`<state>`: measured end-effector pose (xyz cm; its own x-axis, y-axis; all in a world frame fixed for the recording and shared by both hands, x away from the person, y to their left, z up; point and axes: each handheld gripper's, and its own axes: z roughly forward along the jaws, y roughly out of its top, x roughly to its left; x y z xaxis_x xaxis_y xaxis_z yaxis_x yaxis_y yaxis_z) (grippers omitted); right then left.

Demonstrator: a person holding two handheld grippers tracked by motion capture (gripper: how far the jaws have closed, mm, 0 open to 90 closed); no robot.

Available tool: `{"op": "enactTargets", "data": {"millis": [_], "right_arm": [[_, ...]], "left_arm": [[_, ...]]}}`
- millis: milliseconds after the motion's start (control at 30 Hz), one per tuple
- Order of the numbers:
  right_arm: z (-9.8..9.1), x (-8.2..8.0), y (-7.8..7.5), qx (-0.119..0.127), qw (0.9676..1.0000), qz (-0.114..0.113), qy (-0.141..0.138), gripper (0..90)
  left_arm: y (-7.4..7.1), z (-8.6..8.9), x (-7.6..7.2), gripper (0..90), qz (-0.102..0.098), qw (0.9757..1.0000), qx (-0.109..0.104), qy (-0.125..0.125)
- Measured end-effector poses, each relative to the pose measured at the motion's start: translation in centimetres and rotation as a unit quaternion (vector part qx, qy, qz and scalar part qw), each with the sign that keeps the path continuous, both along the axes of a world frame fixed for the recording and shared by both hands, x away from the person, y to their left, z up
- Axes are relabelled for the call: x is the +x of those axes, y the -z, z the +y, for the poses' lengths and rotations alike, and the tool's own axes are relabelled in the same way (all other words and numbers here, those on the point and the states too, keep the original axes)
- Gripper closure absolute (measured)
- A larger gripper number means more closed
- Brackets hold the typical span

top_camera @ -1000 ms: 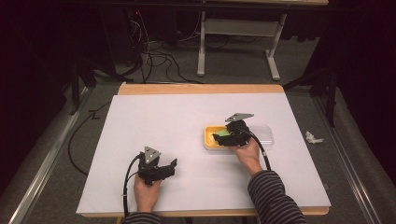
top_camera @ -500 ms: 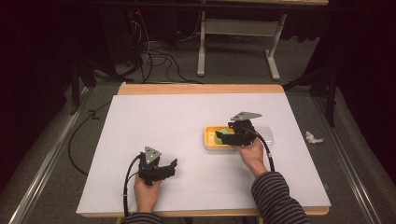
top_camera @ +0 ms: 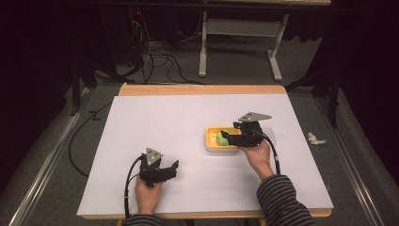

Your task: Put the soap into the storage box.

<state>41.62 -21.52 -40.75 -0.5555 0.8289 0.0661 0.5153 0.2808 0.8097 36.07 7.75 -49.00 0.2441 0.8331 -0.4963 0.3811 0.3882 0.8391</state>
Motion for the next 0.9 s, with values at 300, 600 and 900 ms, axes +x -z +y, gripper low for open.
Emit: {"op": "enactTargets", "data": {"millis": [300, 600, 900], "right_arm": [[-1.1, -0.3, -0.3, 0.018, 0.9998, 0.003, 0.0, 37.9], [-2.2, -1.5, -1.1, 0.023, 0.9995, -0.018, 0.01, 36.8], [-3.5, -2.6, -1.8, 0.025, 0.9989, -0.033, 0.019, 36.9]], "left_arm": [[0.0, -0.1, -0.1, 18.3, -0.005, 1.0, 0.008, -0.001], [0.0, 0.0, 0.0, 18.3, -0.003, 1.0, 0.005, 0.0], [0.0, 0.0, -0.1, 18.3, -0.003, 1.0, 0.006, 0.0]]}}
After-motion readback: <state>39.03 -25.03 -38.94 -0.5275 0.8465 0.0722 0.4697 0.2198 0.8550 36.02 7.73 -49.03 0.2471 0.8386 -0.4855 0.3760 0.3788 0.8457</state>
